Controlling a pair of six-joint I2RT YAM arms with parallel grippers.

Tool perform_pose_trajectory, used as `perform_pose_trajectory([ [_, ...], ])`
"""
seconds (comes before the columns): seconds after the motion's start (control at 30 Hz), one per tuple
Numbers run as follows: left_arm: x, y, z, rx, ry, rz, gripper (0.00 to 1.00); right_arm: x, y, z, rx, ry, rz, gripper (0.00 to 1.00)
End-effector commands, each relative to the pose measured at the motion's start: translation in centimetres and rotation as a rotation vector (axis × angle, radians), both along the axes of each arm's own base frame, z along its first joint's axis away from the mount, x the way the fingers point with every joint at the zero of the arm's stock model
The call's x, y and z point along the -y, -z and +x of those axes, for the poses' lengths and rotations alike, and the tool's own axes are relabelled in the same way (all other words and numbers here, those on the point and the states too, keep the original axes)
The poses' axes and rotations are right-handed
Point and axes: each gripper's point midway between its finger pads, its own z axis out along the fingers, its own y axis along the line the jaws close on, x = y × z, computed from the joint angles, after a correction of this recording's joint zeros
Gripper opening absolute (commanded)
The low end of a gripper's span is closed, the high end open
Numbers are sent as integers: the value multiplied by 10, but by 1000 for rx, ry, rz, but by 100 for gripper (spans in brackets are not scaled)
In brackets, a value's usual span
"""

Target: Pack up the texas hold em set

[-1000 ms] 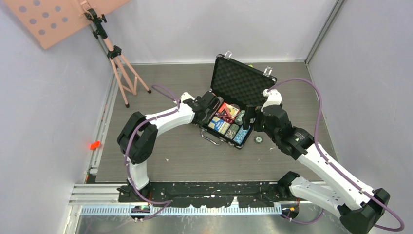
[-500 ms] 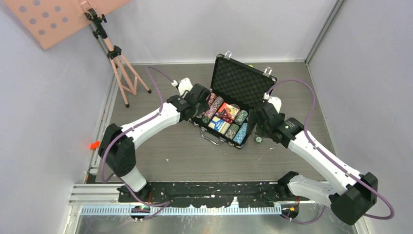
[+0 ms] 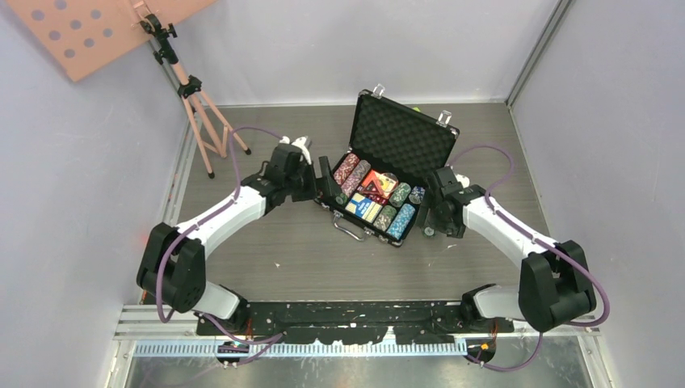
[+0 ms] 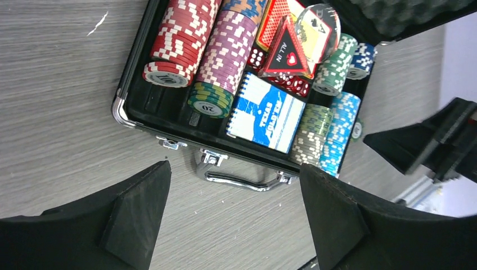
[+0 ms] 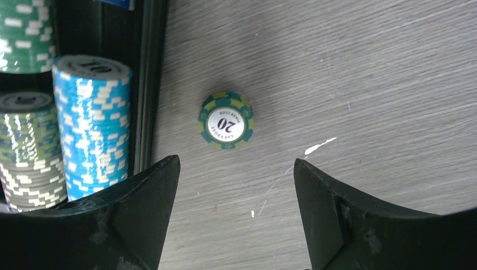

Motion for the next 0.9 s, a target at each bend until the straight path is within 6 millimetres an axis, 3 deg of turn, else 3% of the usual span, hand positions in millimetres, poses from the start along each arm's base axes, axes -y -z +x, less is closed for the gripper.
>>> perform_pose_trajectory([
  [0.0,23,-44,1,109,169,-217,89,-8,4,12,15,-14,71,79],
  [0.23,19,-56,-2,162,181,-210,92,-17,23,16,-51,-35,88,77],
  [0.53,13,-63,-4,187,181,-176,94,-1,38,27,-63,1,-21,74],
  [0.67,11,-64,-4,188,182,-166,94,-1,47,27,-95,-8,-33,64],
  [0.87,9,-63,-5,187,183,-145,94,-5,52,22,-119,-17,-8,42],
])
